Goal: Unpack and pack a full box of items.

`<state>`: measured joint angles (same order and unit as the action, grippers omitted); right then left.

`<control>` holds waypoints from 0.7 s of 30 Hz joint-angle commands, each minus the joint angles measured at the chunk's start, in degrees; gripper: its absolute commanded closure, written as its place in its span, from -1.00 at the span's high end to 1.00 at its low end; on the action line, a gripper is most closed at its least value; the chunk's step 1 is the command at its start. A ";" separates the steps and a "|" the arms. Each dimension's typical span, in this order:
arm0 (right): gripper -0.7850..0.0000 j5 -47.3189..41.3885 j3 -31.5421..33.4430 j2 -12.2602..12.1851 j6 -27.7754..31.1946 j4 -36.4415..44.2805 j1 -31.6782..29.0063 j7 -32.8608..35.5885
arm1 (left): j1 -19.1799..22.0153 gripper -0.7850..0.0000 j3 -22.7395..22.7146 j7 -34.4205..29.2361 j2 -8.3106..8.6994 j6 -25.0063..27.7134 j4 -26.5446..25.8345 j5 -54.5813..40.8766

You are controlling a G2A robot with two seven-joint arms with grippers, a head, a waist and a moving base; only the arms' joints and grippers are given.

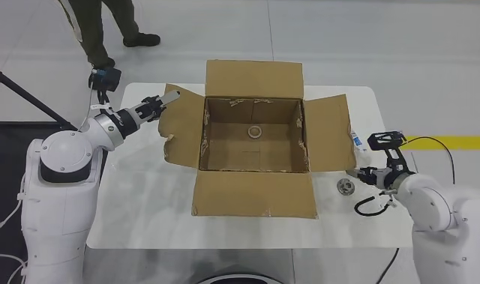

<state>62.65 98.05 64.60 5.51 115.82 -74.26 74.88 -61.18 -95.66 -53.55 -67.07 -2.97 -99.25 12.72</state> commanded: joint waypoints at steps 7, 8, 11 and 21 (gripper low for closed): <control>0.98 -0.66 -2.99 -0.61 2.65 11.67 8.23 1.43 | 0.00 1.00 0.00 0.00 0.00 0.00 0.00 0.00; 0.93 0.92 -4.70 -0.67 2.82 12.64 10.02 1.89 | 0.00 1.00 0.00 0.00 0.00 0.00 0.00 0.00; 0.67 5.48 -11.18 -0.59 2.46 13.87 16.25 2.17 | 0.00 1.00 0.00 0.00 0.00 0.00 0.00 0.00; -1.00 -2.04 -32.23 2.06 0.56 0.08 34.91 -0.69 | 0.00 1.00 0.00 0.00 0.00 0.00 0.00 0.00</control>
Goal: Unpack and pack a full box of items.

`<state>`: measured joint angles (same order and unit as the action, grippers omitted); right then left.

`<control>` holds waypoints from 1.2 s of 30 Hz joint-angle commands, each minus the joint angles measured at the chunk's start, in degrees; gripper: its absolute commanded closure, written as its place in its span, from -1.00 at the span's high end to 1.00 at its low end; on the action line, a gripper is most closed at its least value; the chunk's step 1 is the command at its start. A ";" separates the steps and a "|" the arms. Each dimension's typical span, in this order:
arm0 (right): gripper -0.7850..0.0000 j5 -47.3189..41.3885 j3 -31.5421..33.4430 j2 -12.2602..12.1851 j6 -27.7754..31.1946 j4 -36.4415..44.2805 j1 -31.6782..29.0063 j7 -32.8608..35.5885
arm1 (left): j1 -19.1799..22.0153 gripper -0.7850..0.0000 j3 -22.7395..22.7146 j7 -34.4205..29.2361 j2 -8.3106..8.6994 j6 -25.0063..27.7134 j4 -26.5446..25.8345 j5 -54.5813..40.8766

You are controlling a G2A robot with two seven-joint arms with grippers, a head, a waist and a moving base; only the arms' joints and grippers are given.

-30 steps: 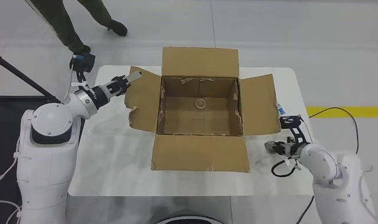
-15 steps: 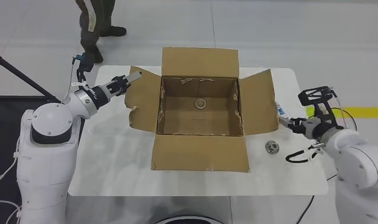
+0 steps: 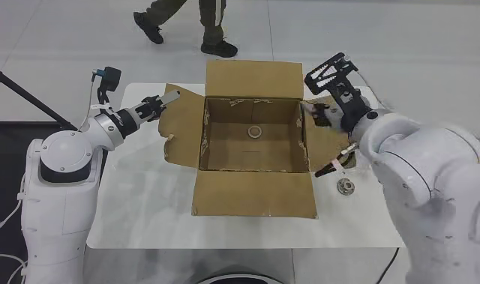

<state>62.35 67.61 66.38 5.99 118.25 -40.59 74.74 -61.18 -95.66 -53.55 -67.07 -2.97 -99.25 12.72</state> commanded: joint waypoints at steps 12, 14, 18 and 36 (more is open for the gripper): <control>-1.00 -11.37 -20.05 5.19 -1.44 -27.99 10.65 -9.93 | 0.00 1.00 0.00 0.00 0.00 0.00 0.00 0.00; -0.44 -12.98 -22.52 6.28 -1.81 -32.25 11.79 -11.80 | 0.00 1.00 0.00 0.00 0.00 0.00 0.00 0.00; 0.04 -14.07 -27.46 8.55 -1.88 -41.66 14.32 -13.88 | 0.00 1.00 0.00 0.00 0.00 0.00 0.00 0.00; -0.07 -14.44 -35.26 16.83 -14.83 -63.33 19.23 -22.43 | 0.00 1.00 0.00 0.00 0.00 0.00 0.00 0.00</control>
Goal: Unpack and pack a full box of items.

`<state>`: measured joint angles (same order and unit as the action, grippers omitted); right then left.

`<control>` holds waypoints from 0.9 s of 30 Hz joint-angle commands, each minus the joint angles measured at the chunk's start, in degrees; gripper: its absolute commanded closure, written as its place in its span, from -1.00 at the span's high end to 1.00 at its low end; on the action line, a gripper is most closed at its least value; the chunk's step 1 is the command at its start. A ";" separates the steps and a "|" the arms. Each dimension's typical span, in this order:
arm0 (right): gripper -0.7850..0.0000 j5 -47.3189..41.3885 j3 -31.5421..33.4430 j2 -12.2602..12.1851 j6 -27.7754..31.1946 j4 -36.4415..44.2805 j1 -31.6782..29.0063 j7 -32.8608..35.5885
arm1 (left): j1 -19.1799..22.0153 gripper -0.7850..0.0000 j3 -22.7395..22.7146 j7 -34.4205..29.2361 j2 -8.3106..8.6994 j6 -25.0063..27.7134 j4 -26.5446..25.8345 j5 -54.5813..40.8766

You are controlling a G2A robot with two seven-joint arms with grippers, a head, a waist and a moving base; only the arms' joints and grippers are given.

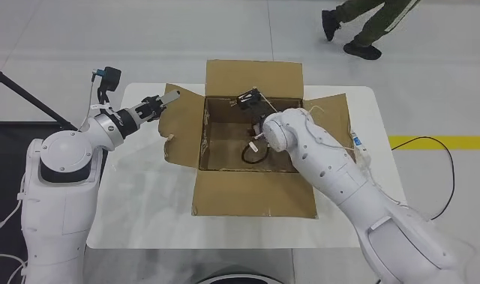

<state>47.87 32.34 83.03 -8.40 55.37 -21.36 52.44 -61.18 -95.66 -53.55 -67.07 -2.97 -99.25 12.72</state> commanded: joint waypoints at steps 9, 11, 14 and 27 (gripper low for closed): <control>-0.07 2.01 -0.24 1.87 -3.94 -4.04 -0.46 -1.12 | 0.00 1.00 0.00 0.00 0.00 0.00 0.00 0.00; -0.10 2.57 -0.26 2.17 -4.32 -4.37 -0.68 -1.65 | 0.00 1.00 0.00 0.00 0.00 0.00 0.00 0.00; -0.10 2.94 0.01 2.51 -4.27 -4.83 -0.95 -2.08 | 0.00 1.00 0.00 0.00 0.00 0.00 0.00 0.00; -0.15 6.86 -0.16 3.80 -3.02 -6.10 -2.10 -0.52 | 0.00 1.00 0.00 0.00 0.00 0.00 0.00 0.00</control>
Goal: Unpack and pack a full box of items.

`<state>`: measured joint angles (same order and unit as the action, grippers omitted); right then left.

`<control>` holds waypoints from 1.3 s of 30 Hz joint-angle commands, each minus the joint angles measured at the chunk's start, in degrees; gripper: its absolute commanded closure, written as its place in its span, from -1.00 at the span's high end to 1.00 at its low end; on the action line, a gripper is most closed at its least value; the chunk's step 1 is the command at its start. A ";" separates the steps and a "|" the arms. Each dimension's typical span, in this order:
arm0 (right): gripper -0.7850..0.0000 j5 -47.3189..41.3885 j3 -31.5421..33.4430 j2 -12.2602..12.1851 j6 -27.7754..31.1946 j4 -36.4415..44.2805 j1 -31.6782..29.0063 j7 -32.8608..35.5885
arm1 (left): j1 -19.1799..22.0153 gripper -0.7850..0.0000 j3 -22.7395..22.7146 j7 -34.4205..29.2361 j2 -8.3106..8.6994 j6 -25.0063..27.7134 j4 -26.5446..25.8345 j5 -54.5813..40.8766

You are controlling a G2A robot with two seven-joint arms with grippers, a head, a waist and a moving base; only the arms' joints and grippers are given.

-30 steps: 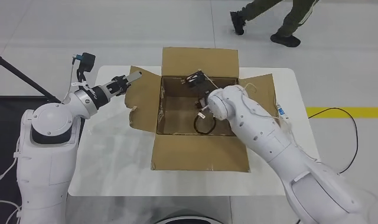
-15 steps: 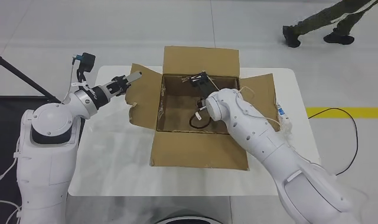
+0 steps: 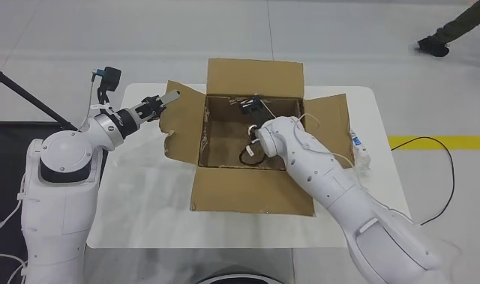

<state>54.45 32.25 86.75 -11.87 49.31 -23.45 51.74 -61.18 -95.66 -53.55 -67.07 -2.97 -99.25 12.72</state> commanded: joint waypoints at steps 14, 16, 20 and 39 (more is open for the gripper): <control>-0.48 0.78 3.77 -0.48 6.06 2.76 -2.11 2.07 | 0.00 1.00 0.00 0.00 0.00 0.00 0.00 0.00; -0.47 0.96 4.19 -0.59 6.42 2.96 -2.44 2.53 | 0.00 1.00 0.00 0.00 0.00 0.00 0.00 0.00; -0.48 1.05 5.16 -0.75 7.25 3.07 -3.00 3.67 | 0.00 1.00 0.00 0.00 0.00 0.00 0.00 0.00; -1.00 -5.29 16.98 -3.90 18.39 18.05 -8.22 4.71 | 0.00 1.00 0.00 0.00 0.00 0.00 0.00 0.00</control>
<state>49.53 48.00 83.28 5.73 64.65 -30.79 56.03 -61.18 -95.66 -53.55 -67.07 -2.97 -99.25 12.72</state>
